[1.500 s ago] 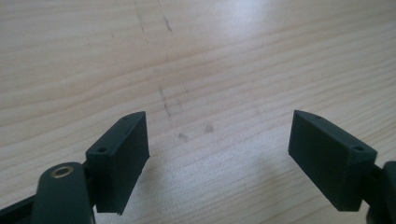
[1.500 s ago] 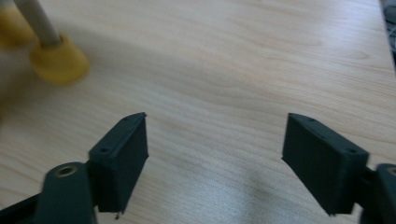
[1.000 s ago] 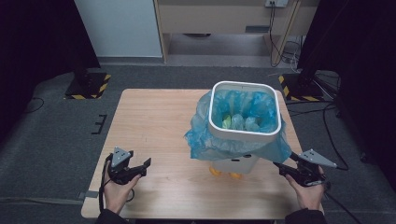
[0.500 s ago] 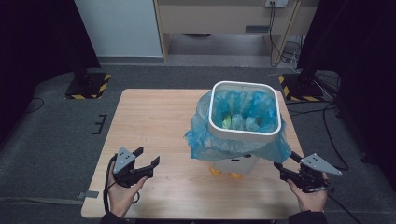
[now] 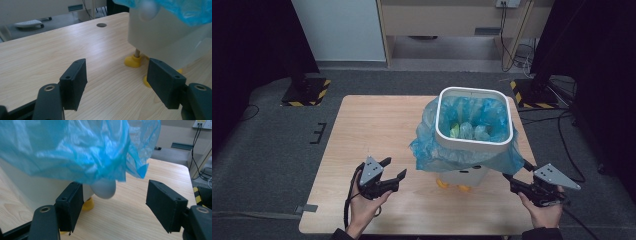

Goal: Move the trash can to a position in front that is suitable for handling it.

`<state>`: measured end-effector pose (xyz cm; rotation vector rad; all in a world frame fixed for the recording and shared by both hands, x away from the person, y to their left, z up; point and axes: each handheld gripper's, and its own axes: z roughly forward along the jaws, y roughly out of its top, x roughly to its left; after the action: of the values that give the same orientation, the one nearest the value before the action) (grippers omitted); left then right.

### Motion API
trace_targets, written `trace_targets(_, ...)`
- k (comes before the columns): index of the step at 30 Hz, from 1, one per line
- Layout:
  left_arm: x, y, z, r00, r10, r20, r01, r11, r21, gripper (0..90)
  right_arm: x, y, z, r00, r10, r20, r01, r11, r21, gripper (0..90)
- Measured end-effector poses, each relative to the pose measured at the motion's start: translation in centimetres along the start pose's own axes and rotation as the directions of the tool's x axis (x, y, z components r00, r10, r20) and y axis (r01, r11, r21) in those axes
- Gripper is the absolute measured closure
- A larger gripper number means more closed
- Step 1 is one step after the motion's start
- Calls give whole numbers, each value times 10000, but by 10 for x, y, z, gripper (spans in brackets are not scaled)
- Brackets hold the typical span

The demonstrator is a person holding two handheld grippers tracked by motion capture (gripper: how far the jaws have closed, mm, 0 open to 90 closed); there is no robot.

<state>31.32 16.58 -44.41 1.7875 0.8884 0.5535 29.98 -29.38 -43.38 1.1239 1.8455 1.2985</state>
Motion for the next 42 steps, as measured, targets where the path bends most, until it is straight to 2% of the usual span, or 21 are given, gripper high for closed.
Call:
trace_targets(3, -2, 4, 3, 9999, -67, 129, 69, 9999, -133, 328, 1, 0, 2, 10000, 85, 19, -84, 9996, -269, 317)
trace_targets(4, -3, 9, 5, 9998, -55, 184, 61, 9995, -311, 335, 2, 1, 3, 9999, 104, -62, -106, 9996, -274, 332)
trace_targets(6, -5, 14, 8, 9996, -21, 268, 34, 9989, -472, 347, 2, 3, 2, 10000, -5, -66, 3, 9995, -312, 349)
trace_targets(10, -9, 21, 17, 9991, 139, 397, -116, 9982, -592, 350, 1, 5, 1, 9999, 72, -118, -78, 9988, -493, 355)
trace_targets(13, -11, 24, 22, 9988, 119, 465, -92, 9982, -594, 353, 0, 6, 0, 9998, 69, -179, -76, 9991, -410, 376)
trace_targets(17, -14, 29, 30, 9980, 229, 586, -188, 9975, -688, 381, 1, 10, 1, 9996, 30, -294, -44, 9988, -482, 409)
trace_targets(25, -15, 36, 32, 9962, 206, 840, -128, 9956, -928, 485, 2, 13, 1, 9990, -85, -434, 60, 9984, -567, 474)
trace_targets(27, -15, 36, 32, 9966, 104, 819, -40, 9969, -784, 509, 3, 13, 1, 9989, -75, -472, 48, 9984, -567, 491)
trace_targets(33, -16, 38, 34, 9950, -3, 997, 78, 9972, -743, 559, 4, 14, 2, 9982, -82, -588, 51, 9986, -522, 538)
trace_targets(36, -18, 39, 33, 9944, 51, 1051, 22, 9976, -688, 630, 5, 14, 3, 9977, -72, -667, 34, 9983, -574, 578)
trace_targets(41, -20, 40, 32, 9940, 38, 1094, 34, 9979, -651, 659, 8, 16, 3, 9972, -254, -703, 214, 9982, -563, 636)
trace_targets(42, -21, 40, 31, 9946, 149, 1023, -80, 9977, -668, 662, 9, 16, 3, 9972, -304, -685, 265, 9980, -573, 638)
